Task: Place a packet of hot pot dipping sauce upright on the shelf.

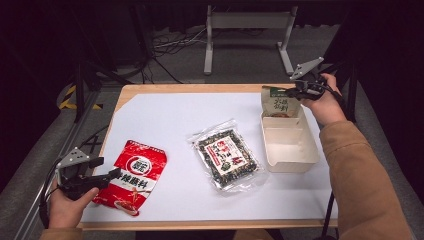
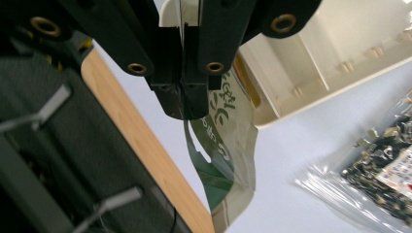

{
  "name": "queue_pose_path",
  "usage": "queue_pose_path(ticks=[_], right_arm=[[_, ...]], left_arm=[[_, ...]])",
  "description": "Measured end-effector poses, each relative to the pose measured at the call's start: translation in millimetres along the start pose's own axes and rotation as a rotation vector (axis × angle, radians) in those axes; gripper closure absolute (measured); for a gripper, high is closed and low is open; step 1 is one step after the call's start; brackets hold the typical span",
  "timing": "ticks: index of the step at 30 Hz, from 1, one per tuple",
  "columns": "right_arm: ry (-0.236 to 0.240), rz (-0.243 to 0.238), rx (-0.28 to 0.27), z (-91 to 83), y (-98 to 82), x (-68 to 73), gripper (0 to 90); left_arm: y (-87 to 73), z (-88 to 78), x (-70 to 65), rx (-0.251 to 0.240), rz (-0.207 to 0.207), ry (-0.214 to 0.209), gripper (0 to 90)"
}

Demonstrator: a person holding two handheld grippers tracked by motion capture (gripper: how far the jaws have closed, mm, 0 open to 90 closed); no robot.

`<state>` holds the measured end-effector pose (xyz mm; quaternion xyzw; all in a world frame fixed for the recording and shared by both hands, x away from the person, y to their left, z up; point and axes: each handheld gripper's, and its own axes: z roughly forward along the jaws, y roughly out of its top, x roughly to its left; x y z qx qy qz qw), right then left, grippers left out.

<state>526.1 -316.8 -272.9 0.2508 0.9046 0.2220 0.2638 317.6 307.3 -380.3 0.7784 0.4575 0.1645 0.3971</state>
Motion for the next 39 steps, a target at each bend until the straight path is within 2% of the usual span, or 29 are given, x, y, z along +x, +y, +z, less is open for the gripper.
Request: queue_pose_path(ticks=[4, 8, 10, 13, 17, 20, 25, 32, 35, 39], right_arm=[[-0.003, 0.055, -0.005, 2.7, -5.9, -0.8, 83.8], [-0.042, 0.070, 0.004, 2.0, -8.1, -0.3, 79.8], [-0.044, 0.083, 0.006, 1.5, -9.3, -0.8, 78.7], [-0.066, 0.089, -0.007, 0.9, -10.5, -0.2, 69.0], [-0.097, 0.130, -0.063, -2.3, -9.6, 2.5, 46.4], [-0.101, 0.157, -0.110, -6.7, -8.1, 4.2, 40.6], [-0.113, 0.150, -0.160, -14.1, -4.8, 10.6, 34.6], [-0.132, 0.142, -0.221, -27.3, -1.3, 21.3, 31.4], [-0.124, 0.146, -0.247, -33.4, -0.9, 28.2, 31.2], [-0.083, 0.167, -0.302, -43.5, 0.6, 40.9, 31.2]], left_arm=[[1.2, 1.2, -0.6, 0.000, 0.001, -0.005, 25.4], [2.6, 2.8, -0.5, -0.002, 0.003, -0.009, 25.4], [3.4, 3.7, -0.9, -0.001, 0.006, -0.010, 25.4], [4.2, 4.2, -0.8, -0.002, 0.010, -0.011, 25.4], [4.7, 5.1, -1.1, 0.000, 0.006, -0.014, 25.4], [5.7, 6.5, -1.4, -0.001, 0.011, -0.015, 25.3], [8.3, 8.9, -2.3, -0.002, 0.017, -0.022, 25.3], [13.2, 13.6, -4.0, -0.003, 0.025, -0.036, 25.4], [16.3, 16.1, -5.1, -0.004, 0.033, -0.045, 25.3], [21.4, 19.1, -7.2, -0.015, 0.037, -0.073, 25.3]])
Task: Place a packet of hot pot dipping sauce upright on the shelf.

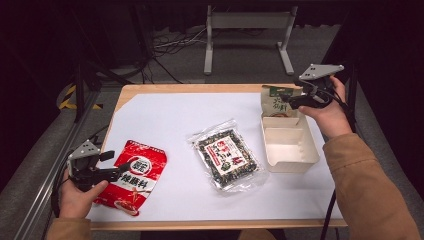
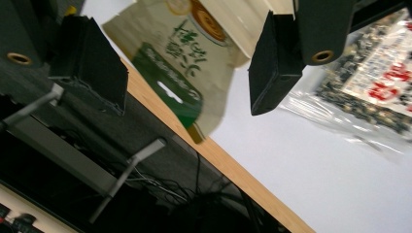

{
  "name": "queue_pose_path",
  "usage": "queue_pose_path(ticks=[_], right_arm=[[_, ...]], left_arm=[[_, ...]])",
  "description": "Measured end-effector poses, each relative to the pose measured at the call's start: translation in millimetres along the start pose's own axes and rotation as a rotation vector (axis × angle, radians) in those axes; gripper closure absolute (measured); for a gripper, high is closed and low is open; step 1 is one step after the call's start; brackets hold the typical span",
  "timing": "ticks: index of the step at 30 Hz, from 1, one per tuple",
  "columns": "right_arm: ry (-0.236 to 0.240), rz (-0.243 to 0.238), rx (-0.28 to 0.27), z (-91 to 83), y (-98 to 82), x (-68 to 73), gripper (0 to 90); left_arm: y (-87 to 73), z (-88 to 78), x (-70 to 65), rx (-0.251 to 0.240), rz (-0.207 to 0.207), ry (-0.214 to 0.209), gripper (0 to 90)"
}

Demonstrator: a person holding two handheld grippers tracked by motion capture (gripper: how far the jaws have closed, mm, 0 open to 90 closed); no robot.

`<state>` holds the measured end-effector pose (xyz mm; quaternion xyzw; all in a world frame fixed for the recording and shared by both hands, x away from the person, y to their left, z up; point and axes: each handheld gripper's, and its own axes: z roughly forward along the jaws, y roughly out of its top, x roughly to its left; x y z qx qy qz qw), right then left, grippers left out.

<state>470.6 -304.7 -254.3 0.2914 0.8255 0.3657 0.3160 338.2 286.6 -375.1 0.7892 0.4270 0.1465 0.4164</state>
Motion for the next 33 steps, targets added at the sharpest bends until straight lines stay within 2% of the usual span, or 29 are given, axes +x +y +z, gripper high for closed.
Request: queue_pose_path(ticks=[6, 11, 16, 18, 20, 22, 23, 29, 32, 33], right_arm=[[0.098, 0.049, -0.050, -14.2, 6.1, 20.9, 32.0], [0.172, 0.067, -0.084, -22.1, 5.8, 38.2, 33.6], [0.236, 0.080, -0.102, -25.3, 0.3, 53.7, 35.2], [0.249, 0.082, -0.102, -25.7, -0.8, 56.7, 35.8], [0.272, 0.082, -0.101, -26.7, -4.1, 65.2, 36.4], [0.277, 0.077, -0.098, -26.5, -6.3, 70.6, 37.4], [0.283, 0.080, -0.099, -26.1, -7.5, 73.6, 39.5], [0.322, 0.079, -0.088, -23.9, -11.9, 90.5, 42.1], [0.340, 0.070, -0.088, -23.4, -12.9, 99.1, 41.9], [0.344, 0.072, -0.088, -23.3, -13.3, 101.1, 41.6]], left_arm=[[7.0, 5.0, -3.3, -0.001, 0.018, -0.022, 25.3], [12.8, 6.6, -7.8, -0.004, 0.021, -0.044, 25.2], [17.2, 7.9, -9.9, 0.001, 0.013, -0.045, 25.1], [18.1, 8.8, -10.6, 0.013, 0.013, -0.037, 24.9], [20.2, 11.7, -12.9, 0.054, 0.026, 0.001, 25.0], [20.8, 12.9, -13.4, 0.057, 0.026, 0.009, 24.9], [22.6, 14.5, -13.1, 0.062, 0.014, 0.007, 24.8], [26.8, 16.4, -12.5, 0.074, 0.002, 0.005, 23.9], [28.0, 15.9, -11.1, 0.075, 0.012, 0.001, 22.5], [28.4, 15.2, -11.6, 0.078, 0.031, -0.010, 22.0]])
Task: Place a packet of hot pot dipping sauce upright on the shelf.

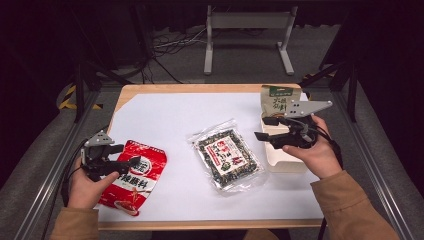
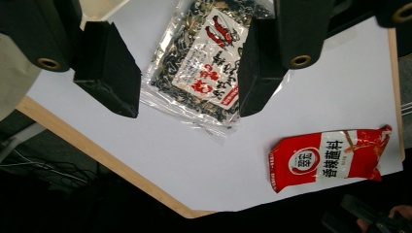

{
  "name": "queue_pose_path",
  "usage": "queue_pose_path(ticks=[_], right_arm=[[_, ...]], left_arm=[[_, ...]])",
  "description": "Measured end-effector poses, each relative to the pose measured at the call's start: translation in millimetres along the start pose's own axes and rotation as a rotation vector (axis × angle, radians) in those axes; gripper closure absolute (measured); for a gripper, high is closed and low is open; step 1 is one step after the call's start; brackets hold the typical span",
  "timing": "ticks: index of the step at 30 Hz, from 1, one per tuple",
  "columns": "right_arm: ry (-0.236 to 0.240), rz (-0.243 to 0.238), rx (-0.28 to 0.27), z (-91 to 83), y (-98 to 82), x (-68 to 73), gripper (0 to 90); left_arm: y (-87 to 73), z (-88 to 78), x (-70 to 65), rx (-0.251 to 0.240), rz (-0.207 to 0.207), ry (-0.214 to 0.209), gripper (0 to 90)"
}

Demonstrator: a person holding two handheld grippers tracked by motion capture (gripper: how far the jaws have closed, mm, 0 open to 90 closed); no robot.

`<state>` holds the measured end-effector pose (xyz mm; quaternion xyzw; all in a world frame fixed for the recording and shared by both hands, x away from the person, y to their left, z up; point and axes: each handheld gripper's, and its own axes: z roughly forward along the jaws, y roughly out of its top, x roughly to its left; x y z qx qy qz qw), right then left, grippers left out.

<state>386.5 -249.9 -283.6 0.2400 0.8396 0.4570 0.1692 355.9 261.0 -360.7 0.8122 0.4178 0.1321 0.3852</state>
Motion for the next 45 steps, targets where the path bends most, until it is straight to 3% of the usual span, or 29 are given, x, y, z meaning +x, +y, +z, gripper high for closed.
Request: queue_pose_path(ticks=[2, 4, 8, 14, 18, 21, 24, 27, 29, 30, 32, 39, 45], right_arm=[[0.007, -0.001, 0.008, 3.0, -2.5, 4.1, 41.2], [0.013, 0.002, 0.014, 5.6, -5.3, 6.7, 41.2], [0.031, 0.003, 0.016, 10.5, -11.7, 12.3, 41.8], [0.051, 0.006, 0.002, 18.0, -19.5, 20.1, 42.3], [0.072, 0.021, -0.009, 23.1, -24.0, 24.0, 43.4], [0.078, 0.033, -0.025, 31.6, -29.3, 32.6, 46.9], [0.092, 0.030, -0.026, 38.1, -31.3, 38.9, 48.9], [0.093, 0.009, -0.039, 41.5, -31.1, 43.1, 50.3], [0.094, 0.005, -0.044, 43.0, -30.7, 44.9, 53.0], [0.094, 0.005, -0.044, 43.0, -30.7, 44.9, 53.0], [0.107, 0.008, -0.045, 45.2, -30.9, 46.6, 52.8], [0.134, 0.063, -0.025, 55.3, -35.2, 48.6, 48.3], [0.137, 0.057, -0.021, 60.3, -34.7, 51.6, 45.4]], left_arm=[[1.2, -1.9, -2.9, 0.001, 0.038, -0.023, 21.7], [3.0, -3.7, -4.8, 0.005, 0.059, -0.019, 21.7], [3.6, -8.6, -3.1, -0.002, 0.064, -0.021, 21.6], [5.8, -15.9, 3.2, -0.036, 0.025, -0.054, 20.6], [8.6, -19.1, 3.0, -0.047, 0.033, -0.051, 20.5], [11.1, -18.4, 4.2, -0.019, 0.035, -0.028, 20.5], [10.4, -20.6, 4.7, -0.021, 0.041, -0.029, 20.4], [1.5, -25.7, 4.9, -0.083, 0.017, -0.015, 20.4], [0.0, -24.4, 6.0, -0.091, -0.001, -0.023, 21.7], [0.0, -22.6, 6.7, -0.063, -0.006, -0.027, 21.7], [-0.7, -23.1, 6.5, -0.049, 0.012, 0.026, 20.9], [-4.3, -21.8, 14.2, -0.057, -0.013, 0.034, 20.9], [-0.3, -11.8, 25.2, -0.051, -0.022, 0.053, 22.8]])
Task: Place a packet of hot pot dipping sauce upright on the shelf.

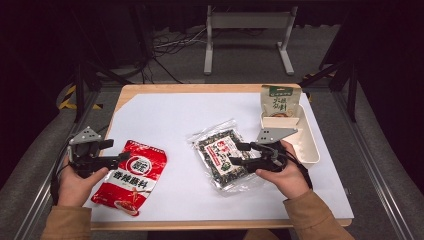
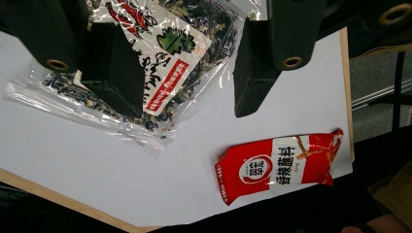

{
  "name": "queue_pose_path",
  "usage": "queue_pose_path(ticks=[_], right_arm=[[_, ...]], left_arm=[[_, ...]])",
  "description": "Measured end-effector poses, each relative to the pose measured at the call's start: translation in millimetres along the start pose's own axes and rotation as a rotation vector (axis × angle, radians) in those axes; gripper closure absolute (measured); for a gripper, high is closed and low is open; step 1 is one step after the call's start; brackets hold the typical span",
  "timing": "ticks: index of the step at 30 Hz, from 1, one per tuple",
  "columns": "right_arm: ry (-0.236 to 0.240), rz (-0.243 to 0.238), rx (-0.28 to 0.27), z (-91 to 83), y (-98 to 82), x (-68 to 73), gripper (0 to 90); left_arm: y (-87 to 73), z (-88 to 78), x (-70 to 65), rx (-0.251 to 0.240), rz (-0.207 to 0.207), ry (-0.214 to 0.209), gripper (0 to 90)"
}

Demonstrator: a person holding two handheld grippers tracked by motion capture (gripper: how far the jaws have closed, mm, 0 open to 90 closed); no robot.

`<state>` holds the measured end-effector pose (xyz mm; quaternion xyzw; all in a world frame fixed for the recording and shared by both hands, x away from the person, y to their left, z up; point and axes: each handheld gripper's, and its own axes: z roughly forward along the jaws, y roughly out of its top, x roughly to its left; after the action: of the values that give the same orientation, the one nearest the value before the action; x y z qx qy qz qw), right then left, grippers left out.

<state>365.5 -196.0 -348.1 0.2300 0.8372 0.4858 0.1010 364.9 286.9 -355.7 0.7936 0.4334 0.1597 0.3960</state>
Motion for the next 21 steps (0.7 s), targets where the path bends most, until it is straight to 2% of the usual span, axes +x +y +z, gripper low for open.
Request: queue_pose_path(ticks=[3, 5, 8, 10, 13, 18, 21], right_arm=[[0.004, -0.006, 0.000, 0.2, -0.2, 1.0, 45.4], [0.007, -0.007, -0.002, 0.0, -0.7, 1.4, 45.3], [0.008, -0.006, -0.003, -0.3, -2.2, 0.3, 45.2], [0.008, -0.004, -0.001, -0.8, -3.2, -0.3, 44.9], [0.010, -0.003, -0.005, -2.4, -4.7, -0.9, 44.6], [0.006, 0.000, -0.008, -4.1, -6.1, -1.4, 44.3], [0.003, 0.001, -0.005, -4.5, -7.1, -0.8, 43.9]], left_arm=[[5.2, 11.0, 11.2, 0.022, -0.015, -0.026, 24.6], [9.2, 17.6, 14.4, 0.044, -0.007, -0.011, 25.4], [13.4, 26.7, 22.9, 0.056, -0.001, -0.024, 27.0], [14.4, 32.2, 29.1, 0.052, -0.037, -0.054, 27.4], [16.6, 39.0, 35.3, 0.082, -0.028, -0.019, 29.0], [18.5, 48.6, 52.4, 0.088, -0.069, -0.008, 29.4], [18.0, 53.1, 58.0, 0.093, -0.091, -0.004, 29.1]])
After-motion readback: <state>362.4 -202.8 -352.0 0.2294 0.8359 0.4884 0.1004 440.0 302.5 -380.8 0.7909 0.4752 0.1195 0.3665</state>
